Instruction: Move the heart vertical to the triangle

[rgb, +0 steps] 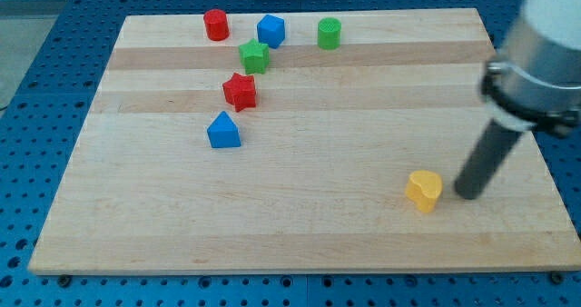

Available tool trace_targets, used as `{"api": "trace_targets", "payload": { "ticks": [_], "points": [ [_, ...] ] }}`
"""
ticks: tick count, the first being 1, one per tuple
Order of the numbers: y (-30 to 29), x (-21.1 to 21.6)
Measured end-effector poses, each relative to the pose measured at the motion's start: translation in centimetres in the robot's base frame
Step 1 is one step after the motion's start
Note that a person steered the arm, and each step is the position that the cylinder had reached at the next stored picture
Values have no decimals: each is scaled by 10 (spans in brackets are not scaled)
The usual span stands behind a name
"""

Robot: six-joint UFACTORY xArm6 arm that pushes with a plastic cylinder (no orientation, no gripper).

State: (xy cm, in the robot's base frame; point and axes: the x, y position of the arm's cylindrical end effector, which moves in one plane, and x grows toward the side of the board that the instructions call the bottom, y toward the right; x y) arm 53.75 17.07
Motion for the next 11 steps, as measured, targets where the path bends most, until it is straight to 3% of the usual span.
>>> {"api": "trace_targets", "payload": {
  "ticks": [1,3,5,6,7,9,11],
  "points": [
    [-90,-4],
    [-95,29],
    [-196,2],
    [-149,52],
    [-174,58],
    [-243,16],
    [-263,16]
  ]
}}
